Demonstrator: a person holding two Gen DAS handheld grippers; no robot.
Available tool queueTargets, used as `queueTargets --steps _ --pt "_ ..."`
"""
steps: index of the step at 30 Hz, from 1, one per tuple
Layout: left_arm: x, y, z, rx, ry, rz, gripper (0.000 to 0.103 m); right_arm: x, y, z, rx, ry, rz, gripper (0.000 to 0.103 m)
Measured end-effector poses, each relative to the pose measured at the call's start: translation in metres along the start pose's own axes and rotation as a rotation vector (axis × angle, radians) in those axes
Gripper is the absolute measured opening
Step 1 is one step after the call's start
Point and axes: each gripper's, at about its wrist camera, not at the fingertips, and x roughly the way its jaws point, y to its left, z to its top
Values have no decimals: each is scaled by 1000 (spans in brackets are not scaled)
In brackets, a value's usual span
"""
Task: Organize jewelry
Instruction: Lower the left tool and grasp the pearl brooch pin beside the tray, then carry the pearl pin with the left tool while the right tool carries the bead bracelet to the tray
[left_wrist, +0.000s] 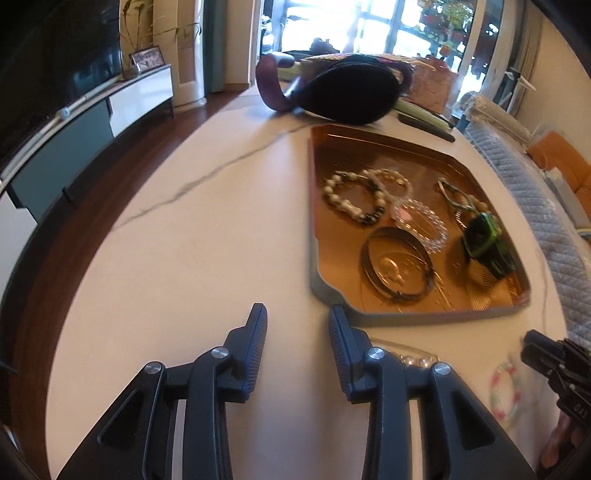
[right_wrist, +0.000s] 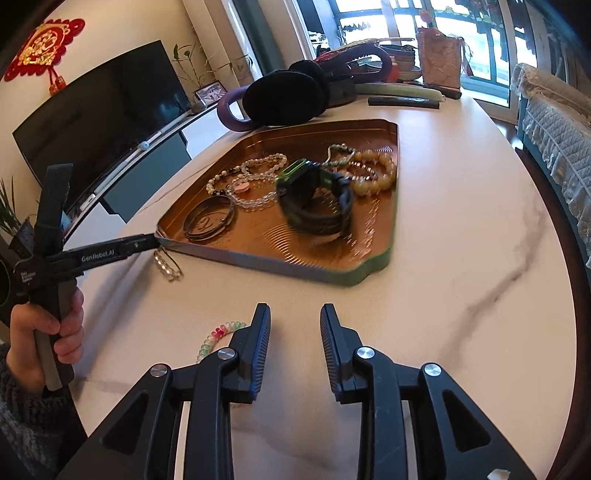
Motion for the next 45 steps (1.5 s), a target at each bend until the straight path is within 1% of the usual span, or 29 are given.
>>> queueTargets --steps 2,4,6,7,8,11,13,15,16,17,18,19,20,21,22,23,25,28,34,38,40,42,45 --pt "-7 2 -5 -29 4 -44 36 -4 0 -2 -2 -5 5 31" --pt "-13 -1 -11 -37 5 -83 37 -7 2 -5 -16 -7 6 35" --pt "-18 -8 -15 -29 3 -118 42 -7 6 -7 -28 -3 8 39" --pt "-20 -16 -17 -6 6 -140 50 -6 7 -7 -34 0 10 40" --pt "-19 -25 -18 24 8 -142 56 -3 11 -8 -50 9 9 42" --pt "-14 -43 -21 88 12 -105 57 2 20 -9 -85 25 0 42" --pt "-13 -45 -20 86 0 -118 57 3 25 -9 -117 32 -24 43" --pt "-14 -44 -20 93 -12 -118 54 5 30 -9 -152 39 -46 43" --pt "-14 -43 -21 98 -14 -132 43 6 32 -10 -169 42 -59 42" --pt "-16 -42 -21 96 -8 -164 34 7 34 -10 -188 45 -76 41" --pt "-14 -41 -22 95 -4 -177 29 7 35 -11 -199 46 -90 39" --pt "-16 -40 -23 94 -1 -184 28 8 38 -11 -220 47 -118 32" --pt "-16 -40 -24 99 -2 -184 26 8 38 -10 -228 47 -129 24" --pt "-18 -40 -27 106 -2 -184 23 8 37 -11 -229 47 -129 20" --pt "-18 -42 -29 112 -2 -184 20 8 36 -10 -227 47 -124 11" --pt "-19 -42 -31 113 2 -186 19 8 35 -11 -224 48 -117 8" --pt "-19 -43 -34 116 11 -194 18 7 34 -11 -225 49 -112 6" --pt "-25 -43 -40 139 29 -183 13 6 34 -12 -220 46 -110 6" --pt "-38 -40 -55 142 40 -172 12 -1 31 -13 -201 19 -97 6" --pt "-41 -42 -57 143 38 -152 12 -4 33 -12 -200 8 -84 6" --pt "-39 -41 -54 126 44 -126 16 -5 33 -12 -199 5 -81 6" --pt "-35 -40 -47 112 47 -124 19 -4 32 -11 -196 8 -78 6" --pt "-30 -42 -40 116 40 -110 24 -1 31 -11 -192 19 -75 6"
